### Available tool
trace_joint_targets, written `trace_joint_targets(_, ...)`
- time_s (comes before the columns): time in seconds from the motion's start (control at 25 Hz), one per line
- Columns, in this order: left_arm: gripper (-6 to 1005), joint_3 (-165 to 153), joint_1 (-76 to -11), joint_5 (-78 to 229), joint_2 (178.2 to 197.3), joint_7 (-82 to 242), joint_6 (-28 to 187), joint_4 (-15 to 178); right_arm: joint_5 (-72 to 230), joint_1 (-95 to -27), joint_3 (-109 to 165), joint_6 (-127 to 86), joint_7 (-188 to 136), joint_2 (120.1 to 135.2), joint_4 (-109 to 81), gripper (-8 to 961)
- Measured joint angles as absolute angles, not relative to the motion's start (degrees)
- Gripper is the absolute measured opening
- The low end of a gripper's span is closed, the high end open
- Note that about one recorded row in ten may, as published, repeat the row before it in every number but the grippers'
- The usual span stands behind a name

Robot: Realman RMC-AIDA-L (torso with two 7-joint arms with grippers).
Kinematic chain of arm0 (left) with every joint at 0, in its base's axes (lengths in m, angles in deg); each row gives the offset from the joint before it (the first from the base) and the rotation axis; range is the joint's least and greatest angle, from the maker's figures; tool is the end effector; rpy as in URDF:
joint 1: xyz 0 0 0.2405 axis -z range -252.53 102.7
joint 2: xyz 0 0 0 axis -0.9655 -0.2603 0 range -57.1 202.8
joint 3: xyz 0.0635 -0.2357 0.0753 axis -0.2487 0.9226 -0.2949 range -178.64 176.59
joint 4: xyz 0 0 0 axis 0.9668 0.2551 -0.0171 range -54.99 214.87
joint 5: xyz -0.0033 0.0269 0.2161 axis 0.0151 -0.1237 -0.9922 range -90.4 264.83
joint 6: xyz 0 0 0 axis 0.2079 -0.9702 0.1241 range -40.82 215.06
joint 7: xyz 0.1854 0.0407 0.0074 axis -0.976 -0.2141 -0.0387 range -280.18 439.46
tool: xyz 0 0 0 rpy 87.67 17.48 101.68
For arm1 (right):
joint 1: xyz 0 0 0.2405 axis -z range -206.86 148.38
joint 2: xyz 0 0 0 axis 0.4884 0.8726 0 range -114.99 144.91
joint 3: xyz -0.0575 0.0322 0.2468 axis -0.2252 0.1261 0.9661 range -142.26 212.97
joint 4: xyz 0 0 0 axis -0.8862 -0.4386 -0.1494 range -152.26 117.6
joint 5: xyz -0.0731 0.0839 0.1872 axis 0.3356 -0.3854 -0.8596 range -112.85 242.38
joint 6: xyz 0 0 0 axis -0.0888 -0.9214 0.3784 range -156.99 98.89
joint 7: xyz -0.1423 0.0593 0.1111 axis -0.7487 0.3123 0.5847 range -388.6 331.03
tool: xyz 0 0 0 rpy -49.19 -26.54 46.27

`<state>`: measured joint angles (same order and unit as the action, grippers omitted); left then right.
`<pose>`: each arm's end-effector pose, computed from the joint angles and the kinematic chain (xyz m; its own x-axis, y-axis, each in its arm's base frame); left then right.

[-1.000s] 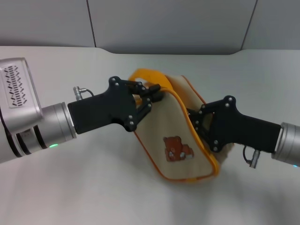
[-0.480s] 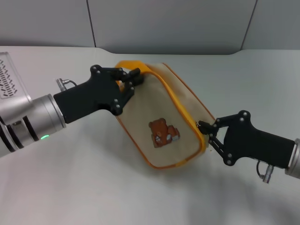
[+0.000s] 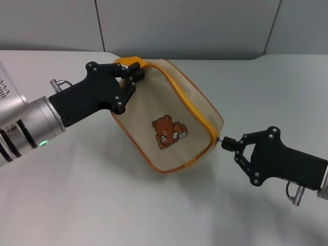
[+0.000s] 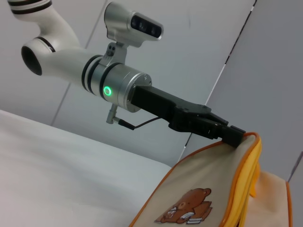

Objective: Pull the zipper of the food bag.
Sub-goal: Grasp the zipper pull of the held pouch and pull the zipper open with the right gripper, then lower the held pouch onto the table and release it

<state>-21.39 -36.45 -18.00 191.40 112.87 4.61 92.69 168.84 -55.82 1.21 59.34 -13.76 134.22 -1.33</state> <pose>-0.2171 0.3923 -0.0510 0.7689 -0.1773 0.6143 0.2560 -0.7950 -0.5499 0.2649 0.3138 -0.0733 0.8350 0.3546 -0.4207 0.0401 -0.8018 -0.5962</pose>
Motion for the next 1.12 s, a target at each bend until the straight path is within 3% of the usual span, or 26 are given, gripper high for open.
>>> trace_joint_targets(0.56, 75, -17.15, -39.89, -17.44, 191.74, 112.43, 4.45, 91.5, 168.21, -55.67, 4.1, 58.66, -5.96, 134.23, -1.79, 49)
trace_joint_targets(0.76, 75, -17.41, -42.54, -17.31, 191.71, 112.49, 3.48, 91.07, 167.89, -55.92, 4.49, 60.15, 0.45, 134.22, -1.77, 224)
trace_joint_targets(1.12, 73, -17.11, -45.41, -17.28, 191.61, 112.81, 2.11, 90.34, 167.35, -55.83, 5.59, 66.34, 6.62, 134.11, -1.45, 433)
